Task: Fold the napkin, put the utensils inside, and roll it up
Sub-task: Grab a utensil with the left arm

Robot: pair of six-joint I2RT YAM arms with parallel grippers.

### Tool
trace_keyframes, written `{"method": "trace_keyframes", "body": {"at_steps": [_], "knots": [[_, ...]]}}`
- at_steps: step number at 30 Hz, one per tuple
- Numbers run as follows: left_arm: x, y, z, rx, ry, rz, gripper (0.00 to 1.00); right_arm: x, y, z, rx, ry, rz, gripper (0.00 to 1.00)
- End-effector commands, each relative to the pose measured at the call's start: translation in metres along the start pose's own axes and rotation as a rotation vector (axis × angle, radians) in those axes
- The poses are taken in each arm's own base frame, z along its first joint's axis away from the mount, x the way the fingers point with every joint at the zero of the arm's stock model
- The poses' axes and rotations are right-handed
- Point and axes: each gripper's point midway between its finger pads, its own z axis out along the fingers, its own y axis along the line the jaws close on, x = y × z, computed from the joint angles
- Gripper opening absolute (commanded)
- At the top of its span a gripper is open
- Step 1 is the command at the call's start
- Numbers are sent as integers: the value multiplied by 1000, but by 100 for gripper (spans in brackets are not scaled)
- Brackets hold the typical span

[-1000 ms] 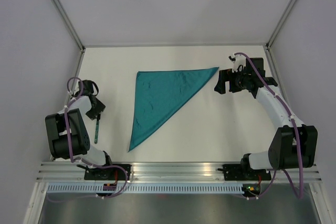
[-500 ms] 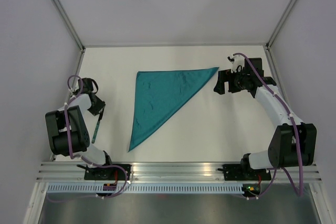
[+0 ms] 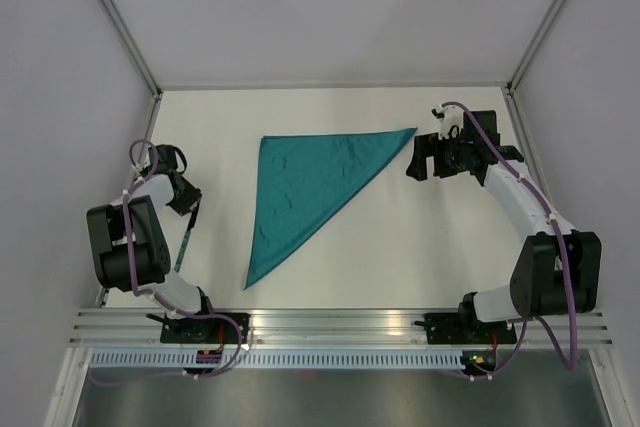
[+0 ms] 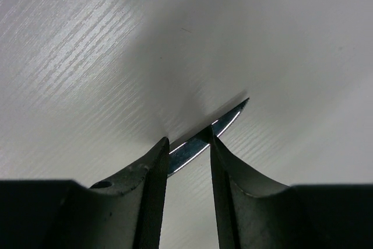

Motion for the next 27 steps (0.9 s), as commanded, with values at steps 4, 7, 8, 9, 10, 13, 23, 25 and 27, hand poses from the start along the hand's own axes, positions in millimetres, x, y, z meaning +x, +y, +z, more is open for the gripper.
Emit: {"method": "trace_keyframes", "body": {"at_steps": [4,7,8,9,10,13,23,25,27], "knots": [[9,4,-14,0,10,-55,50,-2,-1,2,12,-6,-10,97],[-9,-3,-36,35,-59,-95,56,-2,-2,1,14,-7,-10,97],[-14,-4,-41,36,-75,-108,57,-1,-2,2,13,-4,-11,97],[-19,-3,-49,32,-93,-122,60,-2,-2,2,17,-6,-10,97],[-22,-3,-54,31,-108,-126,61,-2,-3,2,20,-7,-12,97],[-29,9,-71,-22,-143,-106,63,-2,-3,2,21,-7,-12,97],[49,71,-82,-202,-57,-364,65,-2,2,4,20,-4,-26,96],[62,79,-82,-218,-49,-404,64,-2,2,3,21,-5,-31,96],[72,84,-80,-237,-40,-461,65,-3,2,2,22,-8,-37,96]]}}
